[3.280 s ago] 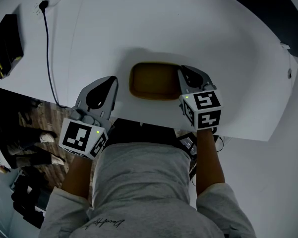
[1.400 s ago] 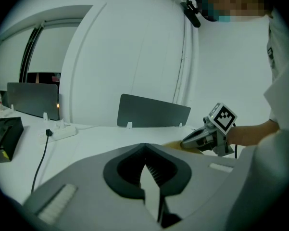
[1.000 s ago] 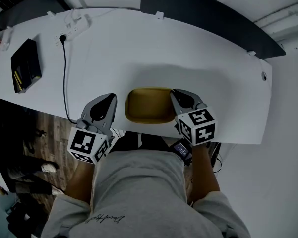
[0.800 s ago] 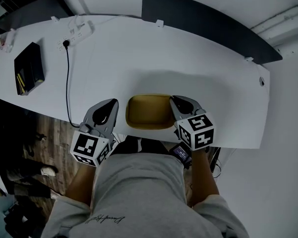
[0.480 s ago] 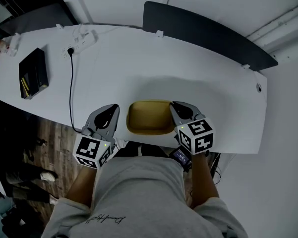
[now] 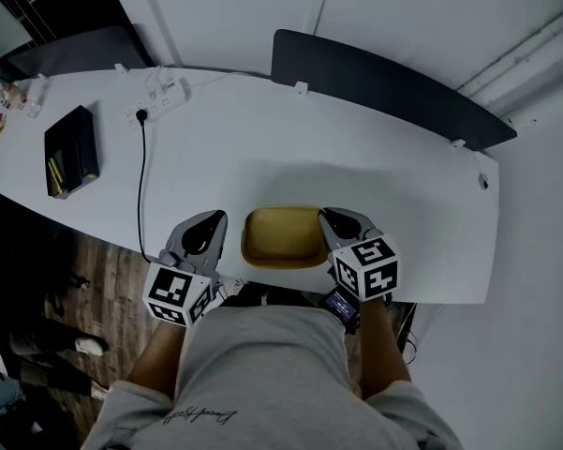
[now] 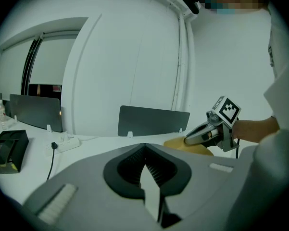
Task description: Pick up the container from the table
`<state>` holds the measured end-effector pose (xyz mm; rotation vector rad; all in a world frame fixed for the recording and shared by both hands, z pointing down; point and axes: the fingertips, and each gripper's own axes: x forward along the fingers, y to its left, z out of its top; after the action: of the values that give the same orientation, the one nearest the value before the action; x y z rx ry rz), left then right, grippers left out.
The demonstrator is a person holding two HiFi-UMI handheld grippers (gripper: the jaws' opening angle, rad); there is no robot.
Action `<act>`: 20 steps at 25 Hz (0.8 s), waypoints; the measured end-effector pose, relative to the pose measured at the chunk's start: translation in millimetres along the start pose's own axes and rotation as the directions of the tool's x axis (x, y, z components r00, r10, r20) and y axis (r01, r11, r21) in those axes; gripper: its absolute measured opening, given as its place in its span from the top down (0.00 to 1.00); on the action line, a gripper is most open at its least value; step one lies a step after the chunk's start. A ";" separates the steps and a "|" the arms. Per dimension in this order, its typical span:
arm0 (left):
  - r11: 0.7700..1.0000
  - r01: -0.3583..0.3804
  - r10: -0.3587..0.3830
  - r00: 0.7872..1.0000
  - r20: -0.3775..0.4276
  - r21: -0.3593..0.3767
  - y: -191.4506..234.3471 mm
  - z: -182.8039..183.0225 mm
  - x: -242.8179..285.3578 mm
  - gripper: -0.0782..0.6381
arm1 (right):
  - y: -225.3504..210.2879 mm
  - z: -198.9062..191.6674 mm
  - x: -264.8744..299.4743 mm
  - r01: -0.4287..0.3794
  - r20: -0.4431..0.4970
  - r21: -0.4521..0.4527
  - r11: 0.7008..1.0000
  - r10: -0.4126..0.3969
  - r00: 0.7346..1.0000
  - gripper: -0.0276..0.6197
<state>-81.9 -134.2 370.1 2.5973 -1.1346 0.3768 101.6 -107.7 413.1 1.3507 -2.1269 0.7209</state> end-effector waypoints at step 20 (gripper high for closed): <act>0.999 -0.036 0.036 0.999 0.020 -0.017 10.9 5.8 -10.4 0.89 | 8.0 2.4 1.0 -0.018 0.006 0.010 1.000 0.018 1.000 0.91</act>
<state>-96.1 -136.3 362.8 2.5746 -1.1874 0.3483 93.6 -107.0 410.8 1.3415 -2.1453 0.7366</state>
